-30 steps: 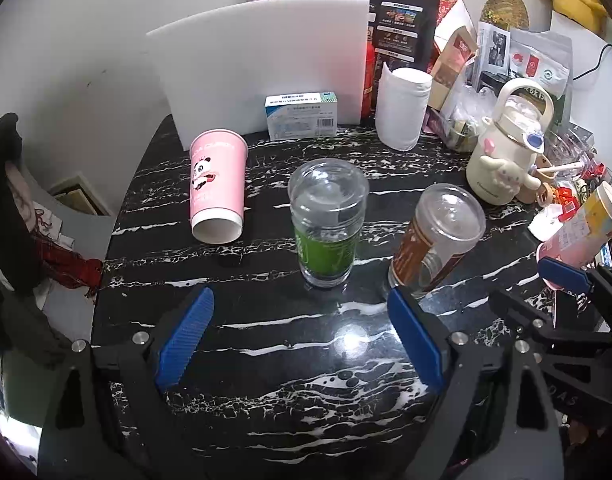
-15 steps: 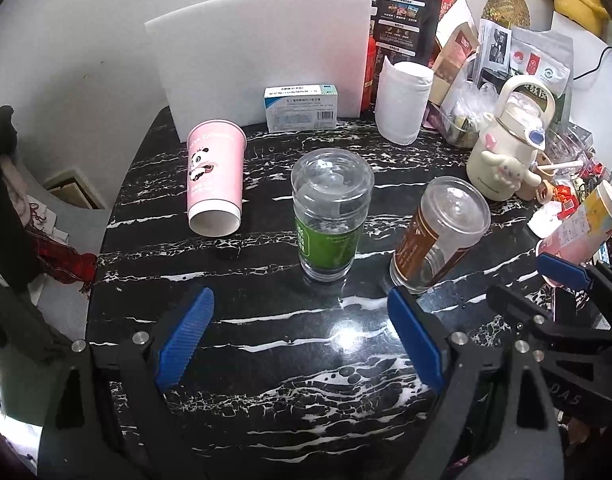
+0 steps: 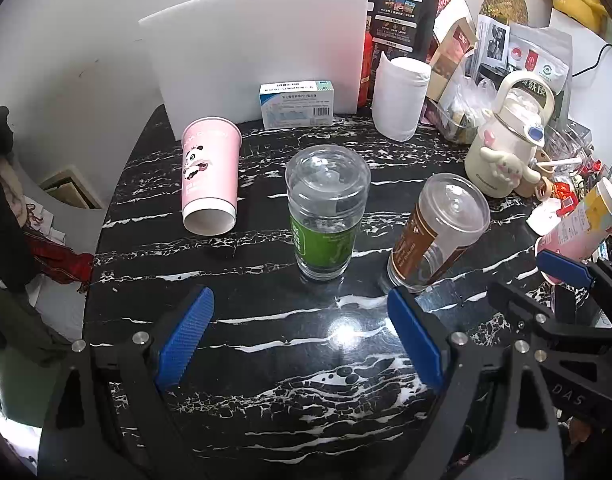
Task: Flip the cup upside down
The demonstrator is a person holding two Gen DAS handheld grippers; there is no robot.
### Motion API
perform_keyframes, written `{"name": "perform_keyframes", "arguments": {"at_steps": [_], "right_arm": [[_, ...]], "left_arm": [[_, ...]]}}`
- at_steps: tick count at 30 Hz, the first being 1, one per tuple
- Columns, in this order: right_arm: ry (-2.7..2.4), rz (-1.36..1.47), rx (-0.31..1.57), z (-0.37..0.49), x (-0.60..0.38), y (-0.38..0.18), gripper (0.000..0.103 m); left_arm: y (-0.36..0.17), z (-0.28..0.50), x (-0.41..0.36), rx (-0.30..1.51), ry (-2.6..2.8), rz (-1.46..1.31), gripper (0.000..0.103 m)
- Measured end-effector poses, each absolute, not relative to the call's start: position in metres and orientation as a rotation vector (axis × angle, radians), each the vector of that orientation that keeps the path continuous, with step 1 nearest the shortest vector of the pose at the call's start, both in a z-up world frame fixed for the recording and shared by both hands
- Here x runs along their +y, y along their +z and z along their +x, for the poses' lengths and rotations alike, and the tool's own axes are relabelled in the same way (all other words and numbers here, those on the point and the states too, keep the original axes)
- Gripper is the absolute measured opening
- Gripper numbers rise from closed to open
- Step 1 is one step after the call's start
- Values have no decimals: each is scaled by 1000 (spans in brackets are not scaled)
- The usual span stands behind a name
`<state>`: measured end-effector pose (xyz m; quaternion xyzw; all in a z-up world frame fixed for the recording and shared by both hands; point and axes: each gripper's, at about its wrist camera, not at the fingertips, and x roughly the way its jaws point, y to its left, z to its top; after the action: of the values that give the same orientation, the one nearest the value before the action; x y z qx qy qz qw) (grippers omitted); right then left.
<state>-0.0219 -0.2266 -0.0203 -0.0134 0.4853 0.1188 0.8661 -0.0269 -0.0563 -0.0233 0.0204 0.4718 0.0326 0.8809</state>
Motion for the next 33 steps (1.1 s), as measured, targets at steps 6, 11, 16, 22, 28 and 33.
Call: {"name": "perform_keyframes", "arguments": {"at_steps": [6, 11, 16, 22, 28, 33], "right_arm": [[249, -28, 1017, -22, -227, -21, 71], [247, -25, 1018, -22, -227, -23, 71], [245, -23, 1019, -21, -228, -24, 71], [238, -19, 1026, -22, -230, -27, 71], [231, -12, 1033, -21, -232, -29, 71], [230, -11, 1036, -21, -232, -29, 71]], "left_arm": [[-23, -26, -56, 984, 68, 44, 88], [-25, -25, -56, 989, 68, 46, 88], [-26, -24, -57, 989, 68, 45, 88], [-26, -23, -56, 990, 65, 42, 88], [-28, -22, -56, 998, 67, 39, 88], [-30, -22, -55, 1008, 63, 33, 88]]}}
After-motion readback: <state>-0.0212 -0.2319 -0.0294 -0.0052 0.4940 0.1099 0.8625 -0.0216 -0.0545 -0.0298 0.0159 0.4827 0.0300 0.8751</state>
